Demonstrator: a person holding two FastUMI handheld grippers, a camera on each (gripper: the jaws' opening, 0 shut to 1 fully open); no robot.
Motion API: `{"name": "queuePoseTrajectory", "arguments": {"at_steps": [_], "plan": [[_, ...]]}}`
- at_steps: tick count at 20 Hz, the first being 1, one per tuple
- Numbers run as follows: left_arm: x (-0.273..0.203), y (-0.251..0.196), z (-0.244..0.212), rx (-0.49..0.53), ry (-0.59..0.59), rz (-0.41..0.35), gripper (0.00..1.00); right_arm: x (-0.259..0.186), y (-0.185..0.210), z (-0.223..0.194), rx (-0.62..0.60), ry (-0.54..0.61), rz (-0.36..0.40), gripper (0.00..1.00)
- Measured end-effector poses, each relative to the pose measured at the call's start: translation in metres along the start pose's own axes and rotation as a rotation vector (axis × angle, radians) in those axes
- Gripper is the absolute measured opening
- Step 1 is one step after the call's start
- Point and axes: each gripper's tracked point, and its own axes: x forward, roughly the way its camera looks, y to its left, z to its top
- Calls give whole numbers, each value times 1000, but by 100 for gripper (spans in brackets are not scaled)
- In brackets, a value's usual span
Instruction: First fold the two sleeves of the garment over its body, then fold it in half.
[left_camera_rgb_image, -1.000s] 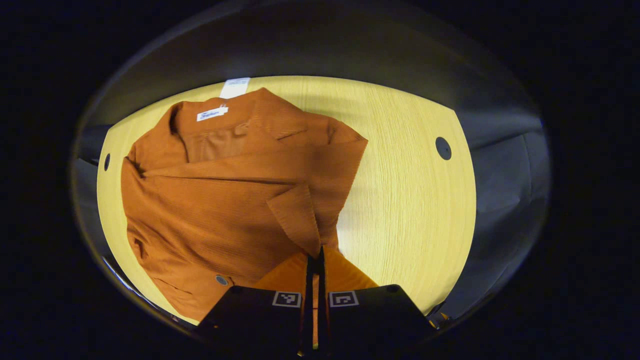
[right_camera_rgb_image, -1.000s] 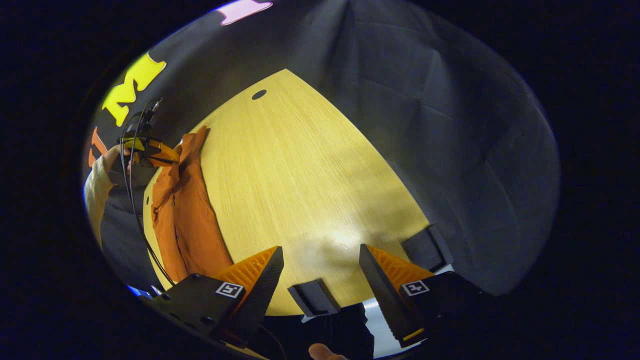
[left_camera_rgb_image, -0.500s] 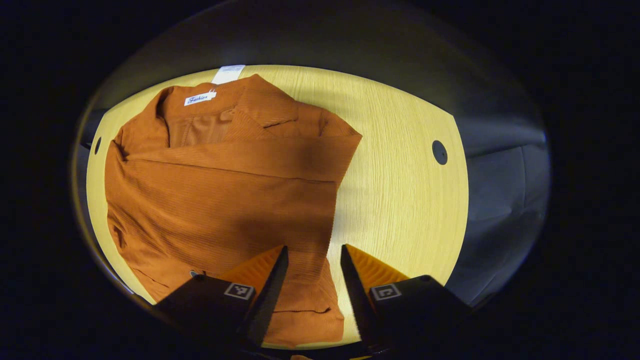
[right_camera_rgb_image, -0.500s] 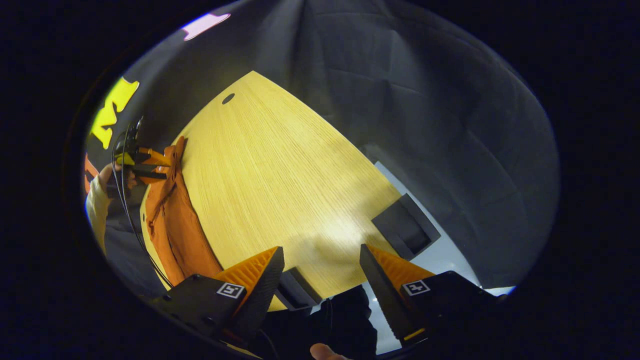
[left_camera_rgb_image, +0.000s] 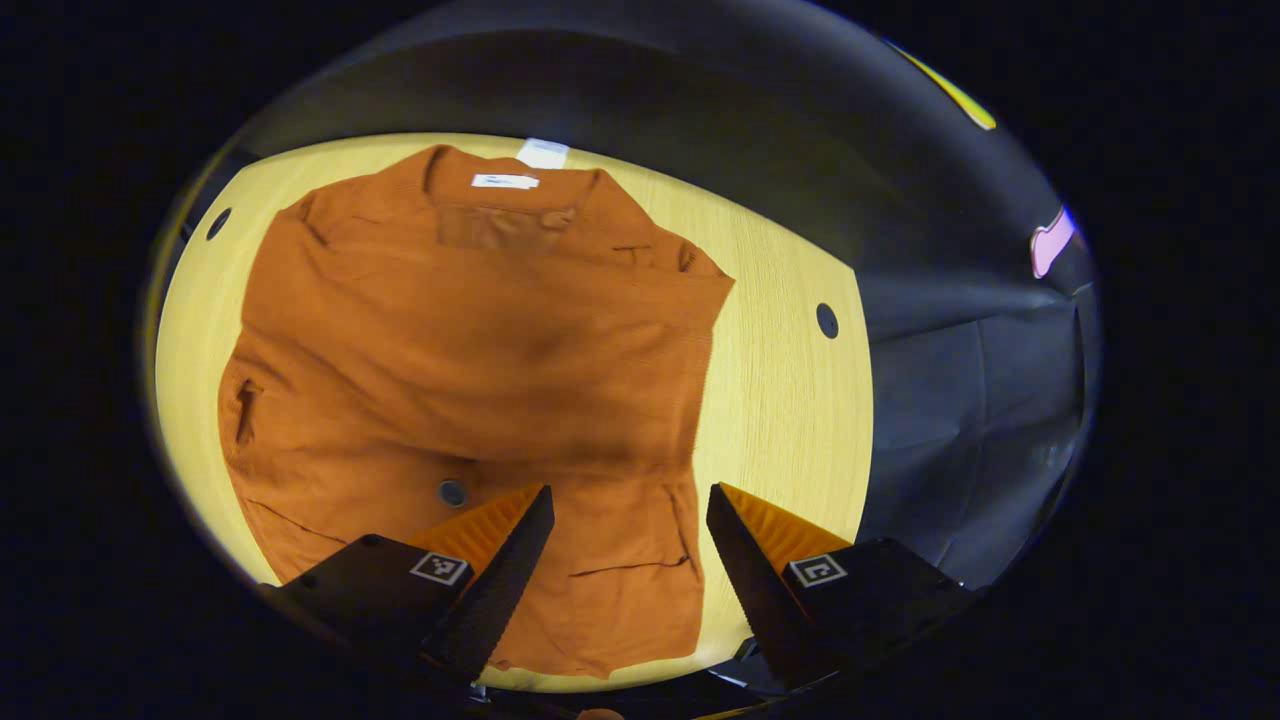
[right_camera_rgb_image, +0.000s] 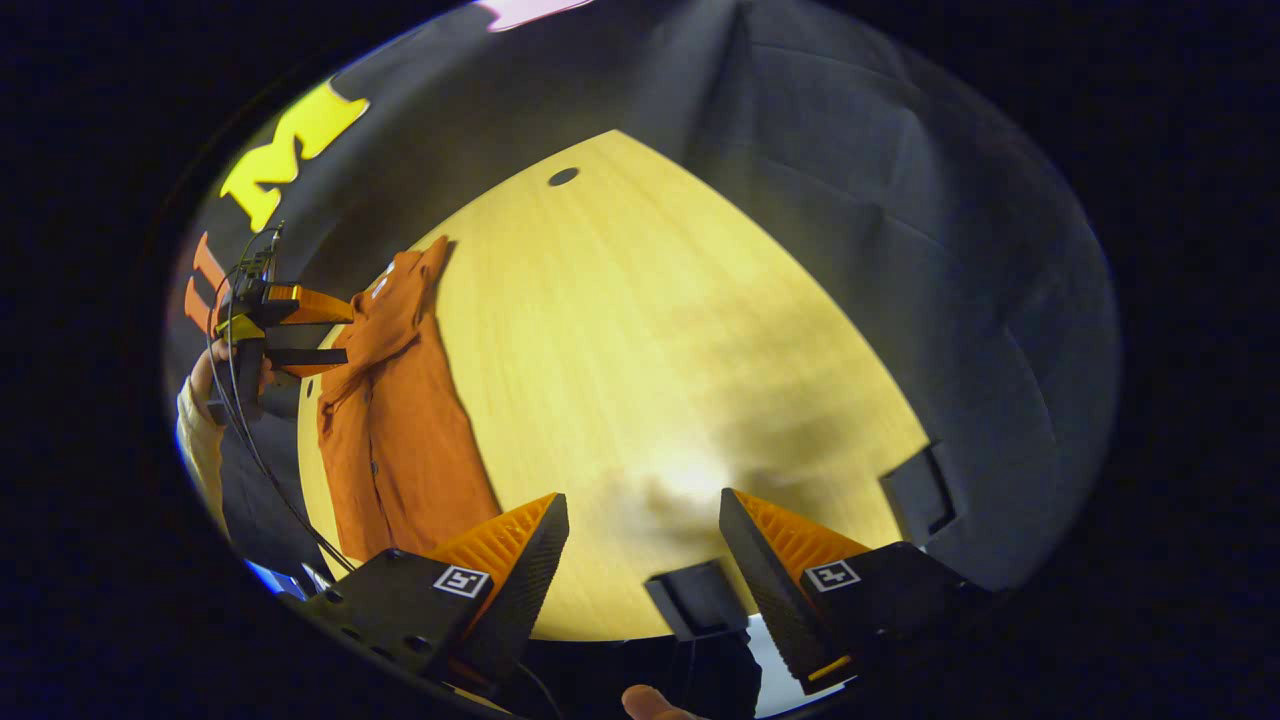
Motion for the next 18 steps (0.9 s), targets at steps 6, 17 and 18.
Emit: {"name": "queuePoseTrajectory", "arguments": {"at_steps": [6, 17, 18], "plan": [[-73, 114, -34, -34, -176, 13, 100, 25, 72, -21, -165, 58, 41, 98], [-148, 319, -133, -210, -210, 188, 99, 60, 82, -59, -446, 201, -93, 98], [-160, 332, -142, -225, -203, 186, 99, 61, 83, -60, -469, 208, -97, 98]]}}
